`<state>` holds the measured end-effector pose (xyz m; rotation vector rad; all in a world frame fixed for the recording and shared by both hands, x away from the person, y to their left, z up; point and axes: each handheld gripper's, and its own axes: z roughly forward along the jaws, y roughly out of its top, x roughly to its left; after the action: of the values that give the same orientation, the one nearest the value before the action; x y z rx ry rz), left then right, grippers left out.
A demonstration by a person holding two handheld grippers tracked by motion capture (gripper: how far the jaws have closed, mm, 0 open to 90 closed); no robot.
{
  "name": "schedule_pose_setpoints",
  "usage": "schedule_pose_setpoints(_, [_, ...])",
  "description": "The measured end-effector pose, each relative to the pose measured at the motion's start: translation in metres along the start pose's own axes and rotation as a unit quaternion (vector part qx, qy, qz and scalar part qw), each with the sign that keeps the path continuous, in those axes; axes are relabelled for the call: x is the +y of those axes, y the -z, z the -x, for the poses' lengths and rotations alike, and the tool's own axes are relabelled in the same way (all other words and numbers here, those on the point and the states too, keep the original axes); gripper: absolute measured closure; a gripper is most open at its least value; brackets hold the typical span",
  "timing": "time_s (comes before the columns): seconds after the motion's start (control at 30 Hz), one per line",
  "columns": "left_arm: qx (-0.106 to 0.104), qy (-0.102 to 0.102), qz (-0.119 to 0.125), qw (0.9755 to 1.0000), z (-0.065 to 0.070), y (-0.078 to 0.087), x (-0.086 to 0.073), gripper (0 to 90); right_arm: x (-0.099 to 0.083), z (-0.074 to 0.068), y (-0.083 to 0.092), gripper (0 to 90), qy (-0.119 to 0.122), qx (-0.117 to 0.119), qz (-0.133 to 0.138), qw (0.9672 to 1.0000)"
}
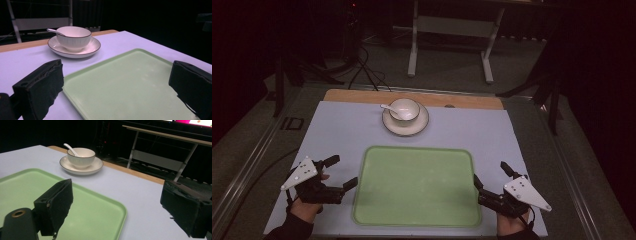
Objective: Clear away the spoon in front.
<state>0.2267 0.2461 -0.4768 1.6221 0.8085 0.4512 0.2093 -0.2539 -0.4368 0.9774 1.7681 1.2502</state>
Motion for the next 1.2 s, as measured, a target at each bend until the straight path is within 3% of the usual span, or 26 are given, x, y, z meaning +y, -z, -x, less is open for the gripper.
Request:
schedule_pose_setpoints(0.67, [-0.019,-0.012,-0.003,0.9997,0.005,-0.001,0.0,0.0,0.0,0.0,0.002,10.8,0.001,0.008,0.0,1.0])
schedule_pose_setpoints(0.8, [-0.027,-0.021,-0.01,0.9994,0.007,-0.002,0.0,0.0,0.0,0.0,0.002,10.8,0.0,0.01,-0.002,0.9999])
schedule_pose_setpoints(0.87, [-0.022,-0.023,-0.023,0.9992,0.009,-0.003,0.002,0.0,0.0,0.0,0.002,10.8,0.001,0.01,-0.002,0.9999])
schedule_pose_setpoints(0.93, [-0.039,-0.019,-0.027,0.9987,0.009,-0.003,0.004,0.0,0.0,0.0,0.002,10.8,0.001,0.009,-0.002,1.0])
schedule_pose_setpoints(1.2, [-0.07,-0.028,-0.053,0.9958,0.025,-0.013,0.013,0.0,-0.001,0.0,0.001,10.8,-0.002,0.01,-0.005,0.9999])
